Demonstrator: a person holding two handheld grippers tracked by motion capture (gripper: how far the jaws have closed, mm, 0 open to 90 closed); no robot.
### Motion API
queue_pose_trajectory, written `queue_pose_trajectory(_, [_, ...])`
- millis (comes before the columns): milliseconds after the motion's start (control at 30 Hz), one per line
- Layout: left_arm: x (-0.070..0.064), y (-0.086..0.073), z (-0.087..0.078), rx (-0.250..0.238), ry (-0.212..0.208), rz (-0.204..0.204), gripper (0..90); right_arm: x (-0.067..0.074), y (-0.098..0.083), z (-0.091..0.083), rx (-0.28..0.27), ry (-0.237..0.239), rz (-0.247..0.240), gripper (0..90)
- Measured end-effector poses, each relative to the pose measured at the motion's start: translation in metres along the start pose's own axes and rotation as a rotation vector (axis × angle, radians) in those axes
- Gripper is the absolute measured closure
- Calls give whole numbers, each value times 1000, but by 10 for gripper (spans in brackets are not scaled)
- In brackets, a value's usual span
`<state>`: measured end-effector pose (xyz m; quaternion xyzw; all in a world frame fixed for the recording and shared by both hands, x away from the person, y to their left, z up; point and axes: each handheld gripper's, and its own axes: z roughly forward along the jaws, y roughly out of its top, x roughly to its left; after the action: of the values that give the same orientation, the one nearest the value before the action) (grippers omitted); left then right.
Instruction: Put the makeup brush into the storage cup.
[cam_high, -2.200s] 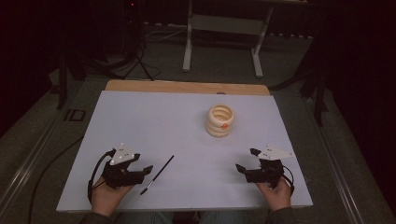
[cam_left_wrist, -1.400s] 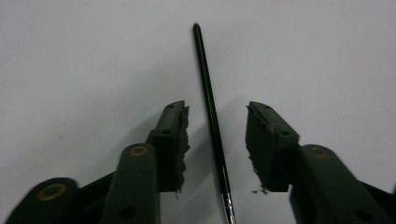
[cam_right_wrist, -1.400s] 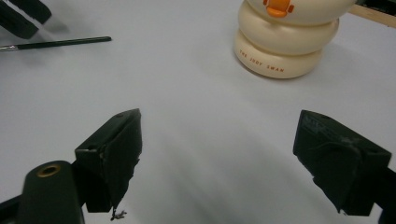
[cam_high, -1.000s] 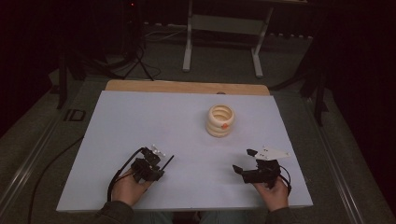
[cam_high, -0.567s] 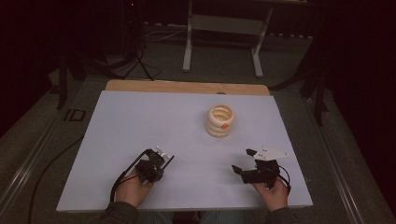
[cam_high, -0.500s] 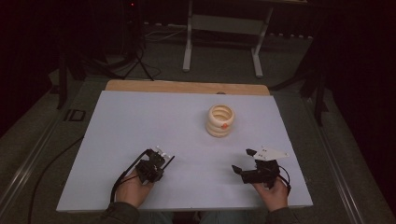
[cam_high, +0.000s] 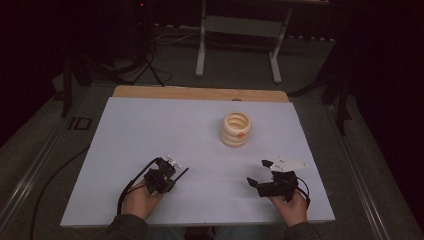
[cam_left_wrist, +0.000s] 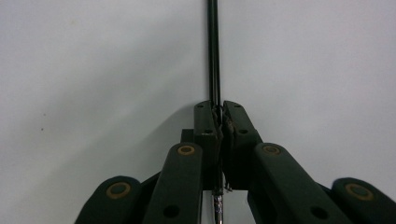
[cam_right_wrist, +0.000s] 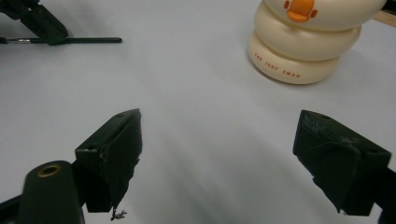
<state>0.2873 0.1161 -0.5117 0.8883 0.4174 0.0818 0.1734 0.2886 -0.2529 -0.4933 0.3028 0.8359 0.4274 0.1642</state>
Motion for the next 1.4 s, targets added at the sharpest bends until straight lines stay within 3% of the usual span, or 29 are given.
queue_pose_trajectory(400, [9, -3, -23, -84, -8, 11, 863, 12, 12, 5, 17, 75, -53, 156])
queue_pose_trajectory(800, [8, 7, -59, -154, -15, 82, 863, 20, 42, 11, 15, 189, -104, 154])
queue_pose_trajectory(900, [8, 9, -66, -171, -28, 97, 863, 23, 53, 12, 21, 228, -135, 150])
queue_pose_trajectory(1000, [6, 10, -70, -181, -34, 109, 863, 26, 62, 12, 22, 237, -159, 150])
queue_pose_trajectory(1067, [3, 11, -75, -191, -50, 143, 863, 30, 76, 11, 15, 251, -195, 155])
queue_pose_trajectory(1200, [-3, 14, -79, -206, -82, 172, 863, 35, 93, 12, 24, 276, -247, 184])
queue_pose_trajectory(1400, [-17, 19, -81, -220, -121, 240, 863, 45, 109, 18, 38, 329, -326, 217])
